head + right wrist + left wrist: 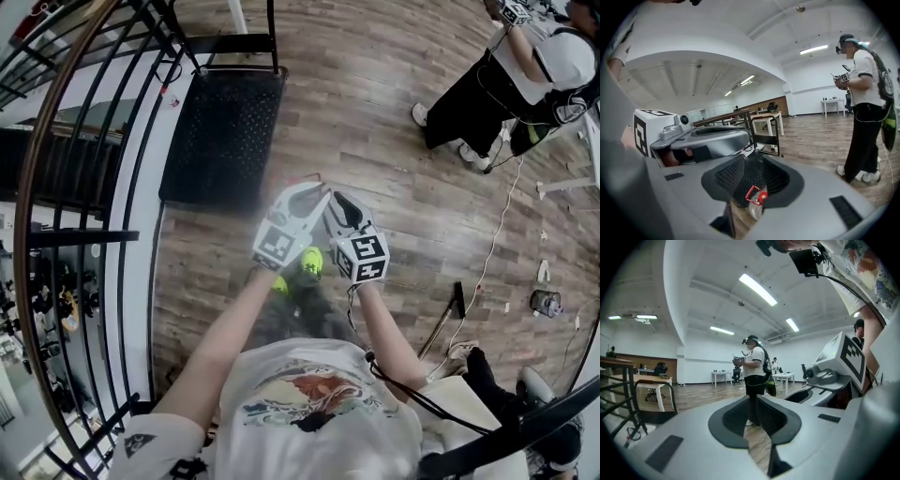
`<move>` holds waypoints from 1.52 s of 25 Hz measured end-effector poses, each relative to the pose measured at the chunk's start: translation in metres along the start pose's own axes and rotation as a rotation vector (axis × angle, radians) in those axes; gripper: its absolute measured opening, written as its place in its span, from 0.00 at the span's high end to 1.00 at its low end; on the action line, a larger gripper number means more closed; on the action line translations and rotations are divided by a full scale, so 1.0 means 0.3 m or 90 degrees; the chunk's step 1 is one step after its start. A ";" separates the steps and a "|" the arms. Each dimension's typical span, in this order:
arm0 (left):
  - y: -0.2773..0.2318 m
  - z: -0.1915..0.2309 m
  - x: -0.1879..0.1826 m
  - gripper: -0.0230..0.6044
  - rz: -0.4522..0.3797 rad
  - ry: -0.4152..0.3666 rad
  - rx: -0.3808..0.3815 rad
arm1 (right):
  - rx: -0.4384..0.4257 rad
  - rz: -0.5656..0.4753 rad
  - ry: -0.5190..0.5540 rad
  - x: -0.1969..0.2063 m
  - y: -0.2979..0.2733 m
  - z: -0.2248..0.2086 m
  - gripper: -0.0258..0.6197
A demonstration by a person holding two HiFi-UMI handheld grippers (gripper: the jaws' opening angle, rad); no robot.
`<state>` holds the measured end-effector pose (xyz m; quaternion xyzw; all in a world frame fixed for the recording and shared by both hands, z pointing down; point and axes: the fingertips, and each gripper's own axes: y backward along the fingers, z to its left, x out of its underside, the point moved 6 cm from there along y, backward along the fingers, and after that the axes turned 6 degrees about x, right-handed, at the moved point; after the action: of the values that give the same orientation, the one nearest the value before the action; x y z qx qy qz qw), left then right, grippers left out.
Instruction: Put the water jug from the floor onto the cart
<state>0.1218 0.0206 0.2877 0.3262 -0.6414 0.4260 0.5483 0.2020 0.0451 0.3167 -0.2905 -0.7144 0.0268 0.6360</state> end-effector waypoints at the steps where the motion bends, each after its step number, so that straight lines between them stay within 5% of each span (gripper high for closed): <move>1: -0.003 0.022 0.020 0.92 -0.005 0.014 -0.005 | 0.003 0.003 0.003 0.008 -0.019 -0.007 0.80; 6: -0.017 0.126 0.180 0.91 0.016 0.040 -0.009 | 0.022 -0.005 -0.019 0.070 -0.128 -0.031 0.80; 11: -0.018 0.206 0.379 0.80 0.029 0.074 0.024 | 0.058 0.026 -0.034 0.204 -0.260 -0.022 0.80; 24: -0.137 0.311 0.769 0.75 0.051 0.057 0.035 | 0.100 0.061 -0.022 0.516 -0.507 -0.089 0.77; 31: -0.236 0.300 1.009 0.72 0.154 0.063 0.021 | 0.121 0.112 -0.031 0.715 -0.603 -0.188 0.75; 38: -0.290 0.307 1.165 0.72 0.178 0.049 0.002 | 0.119 0.132 -0.034 0.868 -0.709 -0.257 0.75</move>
<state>0.0948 -0.0825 0.6440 0.2177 -0.6589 0.5113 0.5070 0.1864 -0.0400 0.6508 -0.3016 -0.6915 0.1666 0.6349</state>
